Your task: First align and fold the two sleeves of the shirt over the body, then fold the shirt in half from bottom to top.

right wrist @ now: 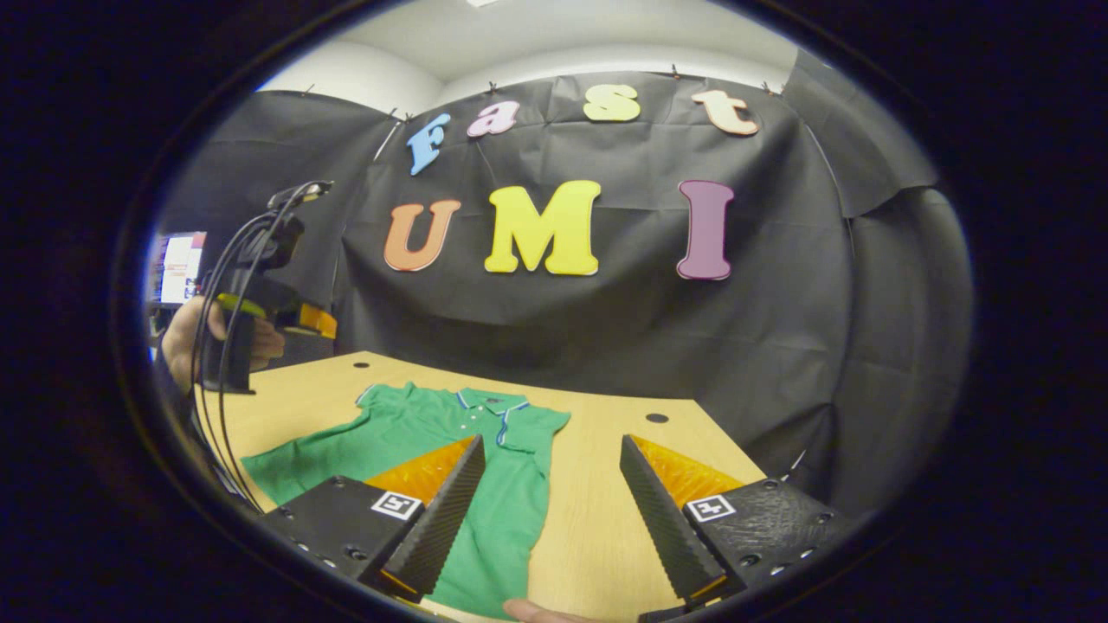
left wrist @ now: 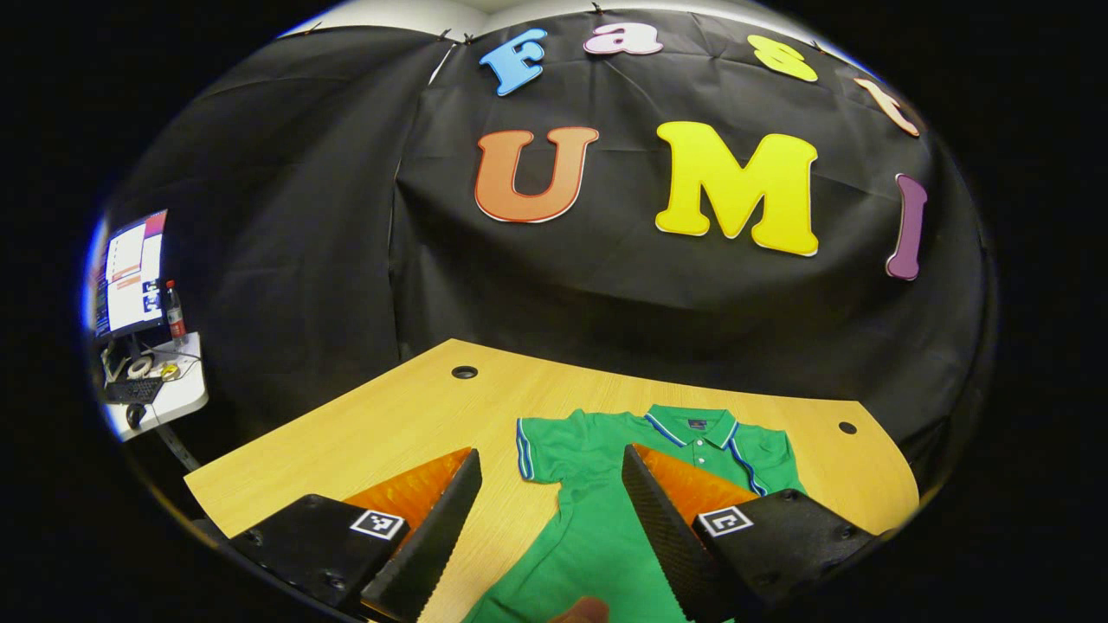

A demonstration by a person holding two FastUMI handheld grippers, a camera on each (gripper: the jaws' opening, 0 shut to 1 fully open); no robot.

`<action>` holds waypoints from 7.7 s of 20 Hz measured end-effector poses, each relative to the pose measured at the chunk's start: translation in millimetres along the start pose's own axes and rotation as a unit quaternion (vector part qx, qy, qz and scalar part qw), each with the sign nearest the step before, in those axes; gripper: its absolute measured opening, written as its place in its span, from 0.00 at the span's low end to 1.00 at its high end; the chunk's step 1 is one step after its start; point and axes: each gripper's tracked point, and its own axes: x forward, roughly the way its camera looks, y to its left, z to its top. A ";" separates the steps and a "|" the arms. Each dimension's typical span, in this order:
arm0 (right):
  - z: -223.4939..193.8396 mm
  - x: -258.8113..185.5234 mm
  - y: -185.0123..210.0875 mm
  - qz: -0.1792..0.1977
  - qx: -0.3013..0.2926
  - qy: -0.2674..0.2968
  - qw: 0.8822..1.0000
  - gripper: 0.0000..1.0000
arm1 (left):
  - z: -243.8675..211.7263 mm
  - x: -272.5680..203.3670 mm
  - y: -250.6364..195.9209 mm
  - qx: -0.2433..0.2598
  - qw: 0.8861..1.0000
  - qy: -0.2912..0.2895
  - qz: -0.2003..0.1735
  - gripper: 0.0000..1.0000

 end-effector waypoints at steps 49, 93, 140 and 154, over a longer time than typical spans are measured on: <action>-107.2 6.2 4.9 0.030 0.066 0.083 0.994 0.92 | -87.2 171.2 -110.2 0.070 0.984 0.152 -0.059 1.00; -177.8 -35.8 47.0 -0.026 0.042 0.144 0.988 0.95 | -211.5 -107.7 51.1 0.034 0.992 -0.012 -0.120 1.00; 55.8 212.1 36.7 0.040 0.018 0.006 0.999 0.00 | 27.4 45.1 -53.6 0.099 0.980 -0.119 -0.129 0.06; 41.4 440.3 2.4 -0.040 0.000 0.044 0.998 0.00 | 34.3 247.1 -90.0 0.084 0.989 -0.065 -0.108 0.07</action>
